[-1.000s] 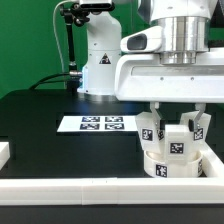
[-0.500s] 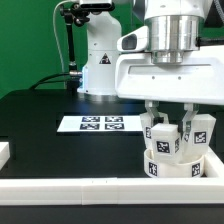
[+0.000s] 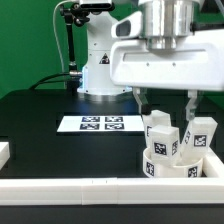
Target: Assemble stool
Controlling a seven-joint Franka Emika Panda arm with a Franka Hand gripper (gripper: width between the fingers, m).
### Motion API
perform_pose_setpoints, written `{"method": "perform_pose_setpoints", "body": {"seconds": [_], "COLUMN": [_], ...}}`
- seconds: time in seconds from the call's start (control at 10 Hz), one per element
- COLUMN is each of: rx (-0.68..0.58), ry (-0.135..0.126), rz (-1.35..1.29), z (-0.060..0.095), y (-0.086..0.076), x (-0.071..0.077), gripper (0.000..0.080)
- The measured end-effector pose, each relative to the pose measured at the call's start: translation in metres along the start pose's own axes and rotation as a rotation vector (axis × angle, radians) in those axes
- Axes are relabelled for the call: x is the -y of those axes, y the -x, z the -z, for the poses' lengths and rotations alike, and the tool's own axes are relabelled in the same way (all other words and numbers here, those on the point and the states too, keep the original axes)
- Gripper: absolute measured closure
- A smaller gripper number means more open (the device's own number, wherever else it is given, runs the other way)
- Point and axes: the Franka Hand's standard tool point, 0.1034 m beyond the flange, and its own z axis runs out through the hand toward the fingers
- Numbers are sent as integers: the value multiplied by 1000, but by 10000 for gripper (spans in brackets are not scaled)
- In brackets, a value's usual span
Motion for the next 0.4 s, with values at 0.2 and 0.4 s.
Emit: {"method": "perform_pose_setpoints", "body": {"seconds": [0.2,0.4], "rx": [10,11], "ry": [0,3], "rz": [-4,-3], "z": [8,7], "y": [-1,-1], "x": [1,0], "gripper": [155,151]}}
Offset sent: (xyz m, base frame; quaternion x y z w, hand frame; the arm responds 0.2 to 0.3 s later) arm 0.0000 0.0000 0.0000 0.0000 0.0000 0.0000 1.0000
